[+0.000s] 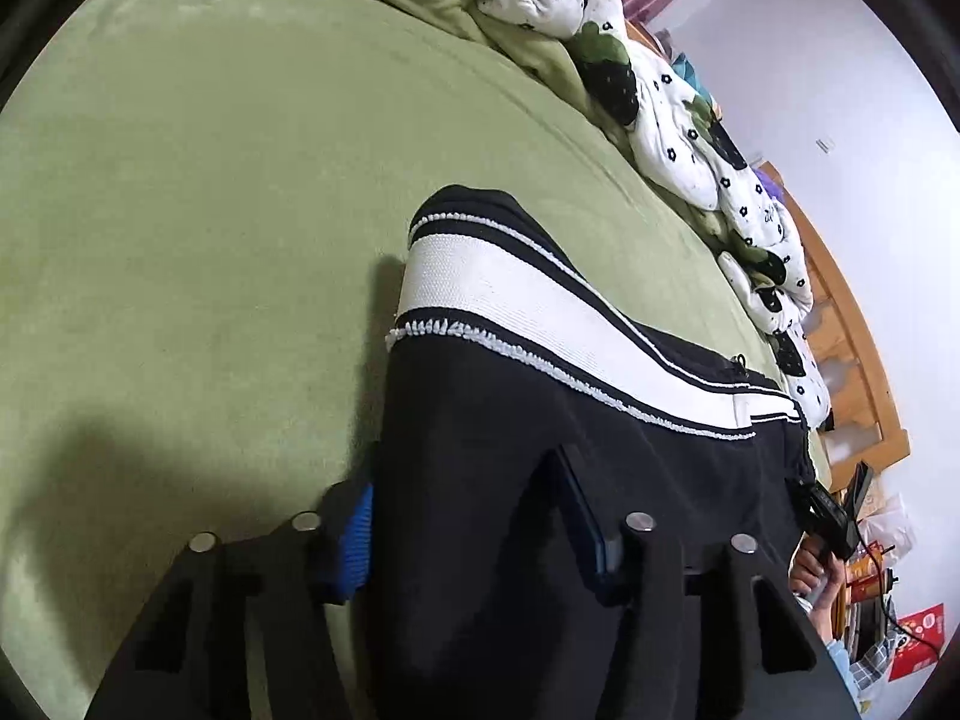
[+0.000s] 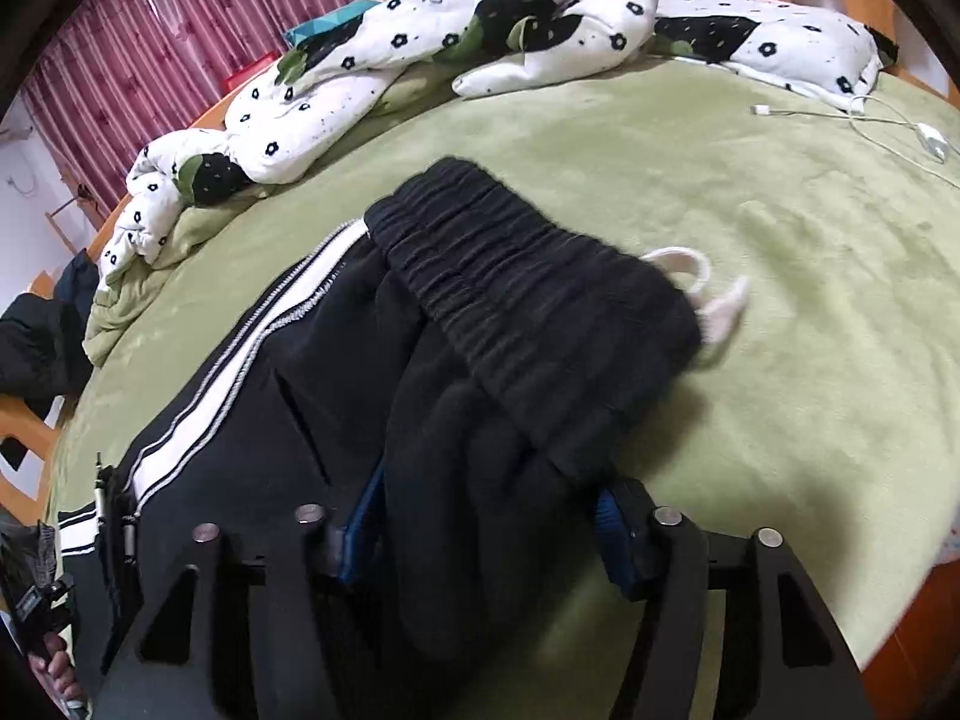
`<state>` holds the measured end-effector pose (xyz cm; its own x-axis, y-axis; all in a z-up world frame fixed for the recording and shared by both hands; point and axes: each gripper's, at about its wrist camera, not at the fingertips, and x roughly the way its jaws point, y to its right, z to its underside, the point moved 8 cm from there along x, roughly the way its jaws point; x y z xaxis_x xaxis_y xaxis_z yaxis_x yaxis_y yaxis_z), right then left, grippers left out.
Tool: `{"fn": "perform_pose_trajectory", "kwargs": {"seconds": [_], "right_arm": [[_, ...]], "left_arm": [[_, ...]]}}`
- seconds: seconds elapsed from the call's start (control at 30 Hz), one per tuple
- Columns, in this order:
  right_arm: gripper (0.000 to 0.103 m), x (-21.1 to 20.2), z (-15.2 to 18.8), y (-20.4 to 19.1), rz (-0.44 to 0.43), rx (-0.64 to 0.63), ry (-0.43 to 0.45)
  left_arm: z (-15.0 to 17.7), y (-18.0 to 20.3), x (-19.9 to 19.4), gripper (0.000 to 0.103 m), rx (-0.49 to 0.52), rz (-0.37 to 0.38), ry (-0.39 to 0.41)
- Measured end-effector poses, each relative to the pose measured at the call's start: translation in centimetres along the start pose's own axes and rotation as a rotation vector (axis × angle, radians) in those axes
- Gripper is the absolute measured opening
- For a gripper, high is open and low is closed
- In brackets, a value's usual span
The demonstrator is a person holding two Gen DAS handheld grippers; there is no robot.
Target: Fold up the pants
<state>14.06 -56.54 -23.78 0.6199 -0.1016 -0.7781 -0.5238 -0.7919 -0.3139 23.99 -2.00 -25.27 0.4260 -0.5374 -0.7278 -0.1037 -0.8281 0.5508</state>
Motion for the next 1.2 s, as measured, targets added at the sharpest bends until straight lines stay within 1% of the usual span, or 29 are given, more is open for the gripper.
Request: {"fn": "perform_pose_trajectory", "kwargs": {"seconds": [0.03,0.07,0.1,0.13,0.17,0.2,0.27,0.33,0.4,0.47,0.53,0.6,0.67,0.7,0.77,0.83,0.9,0.93,0.97,1.03,1.1,1.13,1.17,1.2], "right_arm": [[0.061,0.2,-0.2,-0.1,0.008,0.008,0.005],[0.054,0.0,-0.4,-0.2,0.018,0.026,0.016],[0.045,-0.4,-0.7,-0.3,0.017,0.042,0.025],[0.042,-1.2,-1.2,-0.8,0.010,0.053,0.049],[0.037,-1.9,-1.6,-1.3,0.007,0.045,0.072],[0.034,-3.1,-2.1,-2.4,0.007,0.015,0.114],[0.031,-6.1,-3.1,-5.7,-0.001,-0.064,0.212],[0.030,-8.3,-3.7,-8.2,-0.032,-0.090,0.277],[0.028,-10.6,-4.2,-11.1,-0.079,-0.103,0.336],[0.027,-12.9,-4.6,-14.6,-0.147,-0.119,0.394],[0.027,-14.1,-5.0,-17.3,-0.207,-0.120,0.422],[0.027,-15.1,-4.9,-20.0,-0.299,-0.103,0.431],[0.027,-14.7,-4.5,-22.6,-0.379,-0.103,0.407],[0.027,-14.4,-4.2,-23.2,-0.396,-0.110,0.394],[0.027,-12.4,-3.4,-24.7,-0.404,-0.129,0.334],[0.027,-9.2,-2.0,-25.6,-0.389,-0.150,0.249],[0.027,-5.2,0.0,-25.7,-0.336,-0.172,0.152],[0.027,-3.2,0.9,-25.7,-0.287,-0.191,0.114],[0.027,-0.8,1.8,-25.1,-0.195,-0.222,0.082],[0.030,1.4,2.5,-23.9,-0.114,-0.247,0.056],[0.040,3.4,2.9,-22.5,-0.077,-0.224,0.001],[0.043,4.0,3.2,-21.7,-0.070,-0.203,-0.033],[0.048,4.3,3.2,-21.0,-0.065,-0.195,-0.049],[0.052,4.6,3.5,-20.6,-0.049,-0.196,-0.078]], "left_arm": [[-0.1,0.0,0.1,0.033,-0.006,0.000,0.005],[-0.1,0.0,0.2,0.025,-0.013,0.006,0.008],[-0.1,0.1,0.1,0.020,-0.021,0.017,0.015],[-0.2,0.4,-0.2,0.013,-0.023,0.026,0.034],[-0.2,0.7,-0.6,0.011,-0.021,0.028,0.049],[-0.3,1.2,-1.0,0.010,-0.012,0.021,0.070],[-0.5,2.4,-2.0,0.009,0.027,0.008,0.116],[-1.0,3.7,-3.5,0.009,0.046,0.030,0.147],[-1.7,4.5,-5.1,0.009,0.030,0.074,0.166],[-2.5,5.0,-6.9,0.009,0.018,0.115,0.185],[-3.5,5.4,-8.7,0.009,0.034,0.129,0.209],[-4.3,4.9,-11.1,0.009,0.053,0.110,0.254],[-5.5,3.0,-14.2,0.009,0.057,0.086,0.321],[-6.1,1.6,-15.7,0.009,0.041,0.064,0.353],[-7.3,-2.7,-18.1,0.009,-0.015,-0.020,0.389],[-7.9,-6.6,-18.7,0.009,-0.077,-0.093,0.398],[-7.8,-10.1,-18.0,0.010,-0.145,-0.141,0.370],[-7.6,-11.8,-16.7,0.010,-0.182,-0.167,0.327],[-7.4,-13.1,-15.7,0.010,-0.209,-0.188,0.295],[-7.3,-14.9,-14.4,0.012,-0.234,-0.229,0.264],[-7.0,-16.0,-13.7,0.016,-0.259,-0.250,0.239],[-6.6,-16.3,-13.4,0.022,-0.275,-0.255,0.232],[-6.6,-16.6,-13.3,0.031,-0.284,-0.276,0.226],[-6.5,-16.7,-13.3,0.034,-0.283,-0.305,0.219]]}}
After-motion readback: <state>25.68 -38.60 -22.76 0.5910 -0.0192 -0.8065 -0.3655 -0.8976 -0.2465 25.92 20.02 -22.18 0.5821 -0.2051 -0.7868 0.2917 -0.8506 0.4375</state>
